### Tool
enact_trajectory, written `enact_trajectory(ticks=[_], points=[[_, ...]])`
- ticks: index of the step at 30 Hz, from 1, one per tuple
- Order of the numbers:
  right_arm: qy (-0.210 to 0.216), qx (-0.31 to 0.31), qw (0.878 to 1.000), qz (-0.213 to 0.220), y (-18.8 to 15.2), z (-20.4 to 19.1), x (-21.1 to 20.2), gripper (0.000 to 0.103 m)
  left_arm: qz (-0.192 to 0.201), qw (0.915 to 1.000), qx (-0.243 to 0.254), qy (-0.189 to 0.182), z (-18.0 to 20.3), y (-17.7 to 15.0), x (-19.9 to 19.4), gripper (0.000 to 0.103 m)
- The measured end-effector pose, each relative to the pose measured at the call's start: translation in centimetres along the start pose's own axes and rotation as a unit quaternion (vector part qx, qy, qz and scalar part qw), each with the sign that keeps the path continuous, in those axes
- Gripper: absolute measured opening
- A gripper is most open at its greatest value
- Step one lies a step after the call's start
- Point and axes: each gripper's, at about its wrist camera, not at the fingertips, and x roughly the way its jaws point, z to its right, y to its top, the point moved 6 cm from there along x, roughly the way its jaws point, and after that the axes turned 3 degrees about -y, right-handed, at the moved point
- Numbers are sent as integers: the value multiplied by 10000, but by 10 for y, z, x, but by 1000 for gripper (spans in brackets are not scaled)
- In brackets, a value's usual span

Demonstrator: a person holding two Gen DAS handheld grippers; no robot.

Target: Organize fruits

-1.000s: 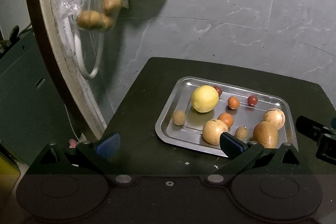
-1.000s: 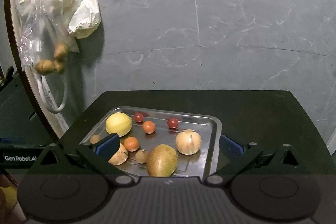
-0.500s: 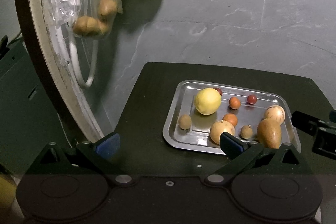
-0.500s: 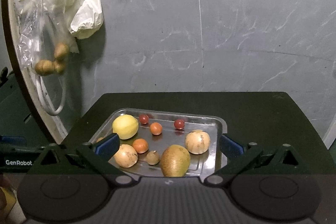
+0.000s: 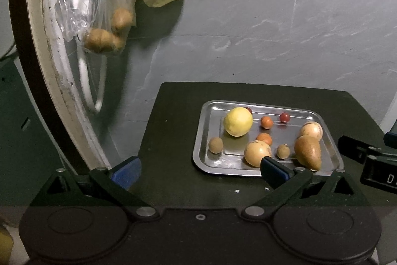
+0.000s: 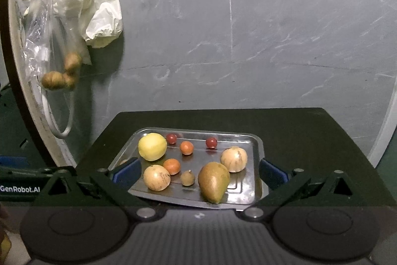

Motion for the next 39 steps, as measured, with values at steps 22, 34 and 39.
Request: enact_trajectory(ticks=[22,34,39], points=[[-442,101,9989,97,-31,5,-48,103,447,9981,203,-367,-8,-24,-31,102],[-448,72,9990,-27,-42,3,-50,103,341,9984,259,-375,-14,-36,-33,102],[-415,30,9991,-85,-45,-4,-49,103,251,9986,260,-386,-19,-41,-32,102]])
